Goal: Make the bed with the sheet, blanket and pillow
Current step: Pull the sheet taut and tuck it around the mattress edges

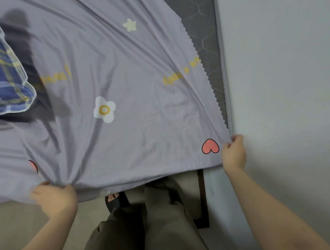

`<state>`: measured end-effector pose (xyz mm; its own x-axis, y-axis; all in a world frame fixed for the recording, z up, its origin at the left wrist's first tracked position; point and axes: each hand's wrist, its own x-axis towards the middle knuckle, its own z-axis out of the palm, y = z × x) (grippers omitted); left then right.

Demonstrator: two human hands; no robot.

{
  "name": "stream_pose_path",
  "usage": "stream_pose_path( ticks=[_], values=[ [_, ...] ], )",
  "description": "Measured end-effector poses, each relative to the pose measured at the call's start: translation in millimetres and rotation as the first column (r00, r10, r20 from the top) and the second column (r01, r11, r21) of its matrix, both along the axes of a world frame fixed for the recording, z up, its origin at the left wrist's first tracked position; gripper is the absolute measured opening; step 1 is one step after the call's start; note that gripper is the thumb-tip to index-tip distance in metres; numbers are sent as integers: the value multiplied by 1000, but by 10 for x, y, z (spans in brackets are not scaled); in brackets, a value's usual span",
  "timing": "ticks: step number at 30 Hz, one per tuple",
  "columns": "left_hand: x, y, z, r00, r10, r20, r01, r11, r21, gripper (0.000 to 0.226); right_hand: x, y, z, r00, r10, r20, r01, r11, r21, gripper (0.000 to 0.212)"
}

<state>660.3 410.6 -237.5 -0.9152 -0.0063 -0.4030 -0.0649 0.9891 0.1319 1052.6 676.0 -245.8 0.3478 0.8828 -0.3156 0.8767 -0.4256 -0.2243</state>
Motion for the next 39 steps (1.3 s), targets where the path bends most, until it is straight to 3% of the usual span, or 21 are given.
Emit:
stream_pose_path(
  ticks=[3,7,10,12,16,24,25,27,30,36,39],
  values=[
    [129,294,47,936,-350,43,338,925,173,50,-280,456,8,967,210,-147,-199,976,87,30],
    [284,671,-19,615,-787,55,747,603,281,53,-690,1180,-19,931,210,-297,-200,978,64,29],
    [388,968,-74,375,-926,33,880,367,302,53,-998,1728,-34,912,164,-375,-164,986,33,30],
    [440,1149,-116,309,-950,54,907,311,285,56,-1175,2041,-40,916,226,-331,-225,973,43,37],
    [535,1495,-240,281,-940,194,908,326,264,65,-1522,2542,-78,908,327,-262,-337,942,9,51],
    [449,2279,-384,288,-942,173,911,325,254,65,-1944,3030,-139,923,384,-7,-381,915,-135,59],
    [413,2353,-402,291,-940,175,911,329,249,65,-1955,3088,-140,935,351,-40,-353,923,-155,54],
    [355,2475,-436,310,-934,177,909,345,233,64,-1981,3201,-151,936,195,-294,-257,948,-188,34],
    [327,2581,-445,324,-927,189,904,362,225,63,-1968,3303,-144,829,-1,-559,-217,921,-324,13],
    [468,2611,-429,331,-922,202,903,372,213,64,-1670,3549,-177,704,-301,-643,175,951,-253,5],
    [528,2625,-451,339,-920,194,901,378,216,65,-1562,3599,-250,733,-216,-645,161,976,-144,5]
  ],
)
